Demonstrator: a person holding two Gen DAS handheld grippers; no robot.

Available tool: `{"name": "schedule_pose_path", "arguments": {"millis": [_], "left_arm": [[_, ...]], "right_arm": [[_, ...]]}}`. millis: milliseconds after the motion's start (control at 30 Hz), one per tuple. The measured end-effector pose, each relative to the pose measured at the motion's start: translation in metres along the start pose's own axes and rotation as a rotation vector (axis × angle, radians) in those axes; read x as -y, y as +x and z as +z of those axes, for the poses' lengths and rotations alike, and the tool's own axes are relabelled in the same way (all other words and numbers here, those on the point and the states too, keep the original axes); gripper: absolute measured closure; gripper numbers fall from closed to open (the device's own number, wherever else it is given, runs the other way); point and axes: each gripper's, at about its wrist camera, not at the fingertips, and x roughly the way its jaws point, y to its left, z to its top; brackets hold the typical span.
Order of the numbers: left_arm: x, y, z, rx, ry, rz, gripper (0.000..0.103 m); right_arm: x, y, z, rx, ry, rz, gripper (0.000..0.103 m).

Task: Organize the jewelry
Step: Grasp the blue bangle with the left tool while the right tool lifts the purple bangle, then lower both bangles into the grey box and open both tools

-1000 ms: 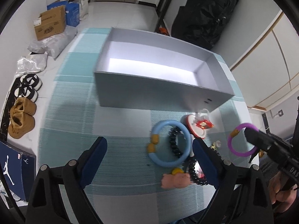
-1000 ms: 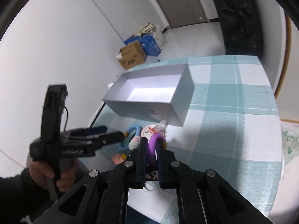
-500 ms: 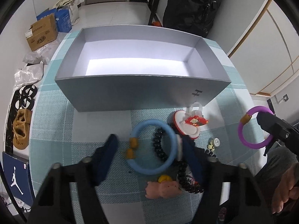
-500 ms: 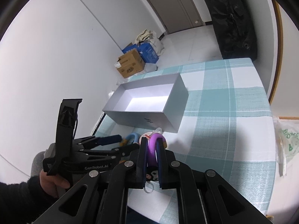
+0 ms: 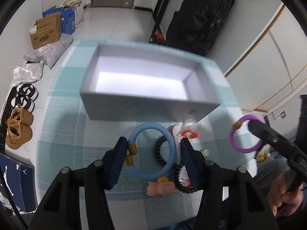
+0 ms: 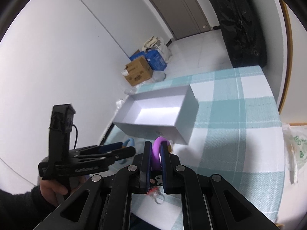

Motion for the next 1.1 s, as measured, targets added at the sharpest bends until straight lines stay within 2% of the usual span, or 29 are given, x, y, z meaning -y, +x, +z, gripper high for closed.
{"name": "schedule_pose_path", "arguments": {"millis": [167,333,433,700,933,1100], "left_arm": [[0.001,-0.028,0.014,0.083,-0.024,-0.055,0.052],[0.003,-0.033,0.040,0.136,-0.048,-0.087,0.052],[0.001,-0.031,0.050,0.146,-0.058,-0.082,0.052],[-0.013,-0.011,0.067,0.114,-0.082,-0.050,0.052],[-0.019,0.011,0.076,0.072,-0.101,-0.053,0.052],[-0.021,0.023,0.078,0.046,-0.119,-0.065,0.052]], "right_arm": [[-0.006,-0.006,0.018,0.032,0.012,0.030,0.095],[-0.015,-0.003,0.041,0.046,0.002,0.049,0.095],[-0.019,0.005,0.059,0.049,-0.012,0.060,0.095],[-0.018,0.046,0.096,0.011,-0.056,0.074,0.095],[0.001,0.081,0.096,-0.046,-0.045,0.094,0.095],[0.008,0.092,0.097,-0.067,-0.039,0.111,0.095]]}}
